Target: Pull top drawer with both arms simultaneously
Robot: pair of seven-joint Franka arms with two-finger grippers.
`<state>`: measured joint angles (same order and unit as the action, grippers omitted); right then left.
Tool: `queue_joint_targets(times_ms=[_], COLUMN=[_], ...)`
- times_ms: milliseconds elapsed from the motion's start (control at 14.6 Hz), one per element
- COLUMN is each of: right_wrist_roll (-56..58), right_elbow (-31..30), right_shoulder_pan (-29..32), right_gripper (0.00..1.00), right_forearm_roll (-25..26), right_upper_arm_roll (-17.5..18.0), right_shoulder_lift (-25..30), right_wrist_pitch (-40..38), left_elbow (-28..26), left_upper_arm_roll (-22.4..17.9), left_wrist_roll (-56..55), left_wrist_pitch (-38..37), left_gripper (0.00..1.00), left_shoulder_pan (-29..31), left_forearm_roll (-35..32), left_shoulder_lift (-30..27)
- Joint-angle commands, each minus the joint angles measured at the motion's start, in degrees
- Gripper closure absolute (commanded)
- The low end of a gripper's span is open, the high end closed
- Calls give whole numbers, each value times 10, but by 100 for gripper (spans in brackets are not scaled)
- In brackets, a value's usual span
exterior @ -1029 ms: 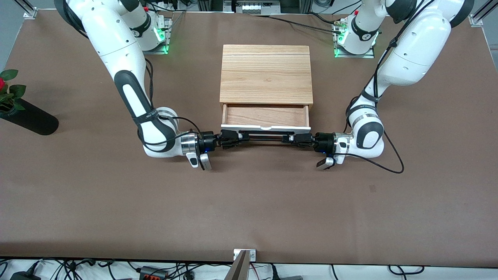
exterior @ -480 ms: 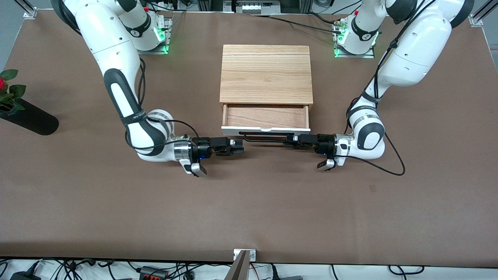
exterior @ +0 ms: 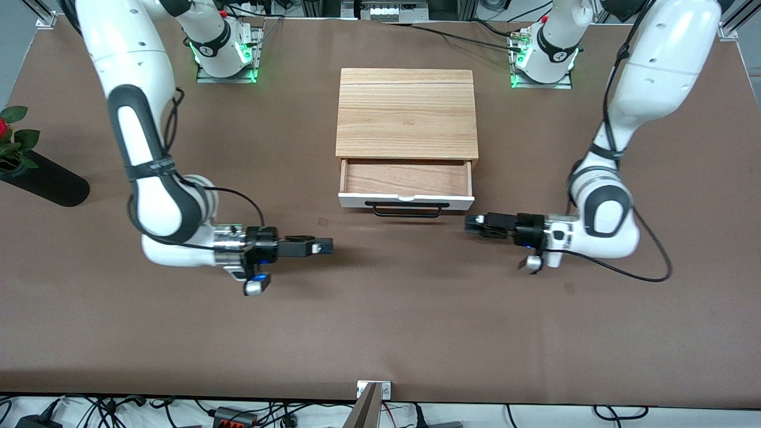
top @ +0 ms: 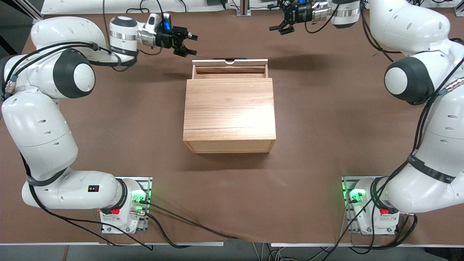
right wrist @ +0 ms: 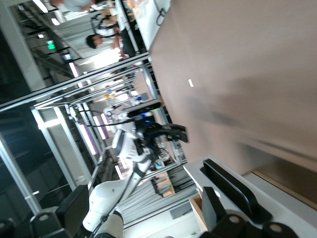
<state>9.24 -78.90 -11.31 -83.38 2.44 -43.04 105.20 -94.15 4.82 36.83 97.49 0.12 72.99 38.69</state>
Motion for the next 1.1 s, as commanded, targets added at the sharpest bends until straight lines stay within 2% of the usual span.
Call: queue_joint_targets(times_ms=[0, 206, 411, 549, 617, 754, 823, 1029], right_wrist_roll=[-54, -122, -157, -158, -174, -221, -236, -249], right_elbow=[-7, -5, -4, 1, 6, 15, 23, 25], right_shoulder_pan=[50, 116, 188, 202, 201, 200, 200, 198], right_gripper=[0, 0, 0, 0, 0, 0, 0, 0], right_forearm_roll=[99, 199, 393, 460, 485, 557, 577, 589], right_upper_arm_roll=[0, -2, -16, -21, -26, -29, -28, -29], right_shoulder_lift=[39, 93, 155, 183, 197, 201, 207, 212], right_wrist_pitch=[-38, -67, -101, -117, -117, -117, -117, -117], left_elbow=[41, 57, 56, 57, 57, 57, 55, 46], left_upper_arm_roll=[-28, -33, -32, -24, -24, -24, -27, -35], left_wrist_roll=[-75, -165, -271, -315, -325, -331, -330, -323], left_wrist_pitch=[-2, -3, -11, -50, -70, -108, -116, -123], left_gripper=[0, 0, 0, 0, 0, 0, 0, 0], left_shoulder_pan=[-5, -5, -9, -11, -12, -10, -11, -11], left_forearm_roll=[-107, -285, -486, -635, -684, -731, -747, -751], left_shoulder_lift=[-20, -58, -101, -134, -151, -187, -221, -308])
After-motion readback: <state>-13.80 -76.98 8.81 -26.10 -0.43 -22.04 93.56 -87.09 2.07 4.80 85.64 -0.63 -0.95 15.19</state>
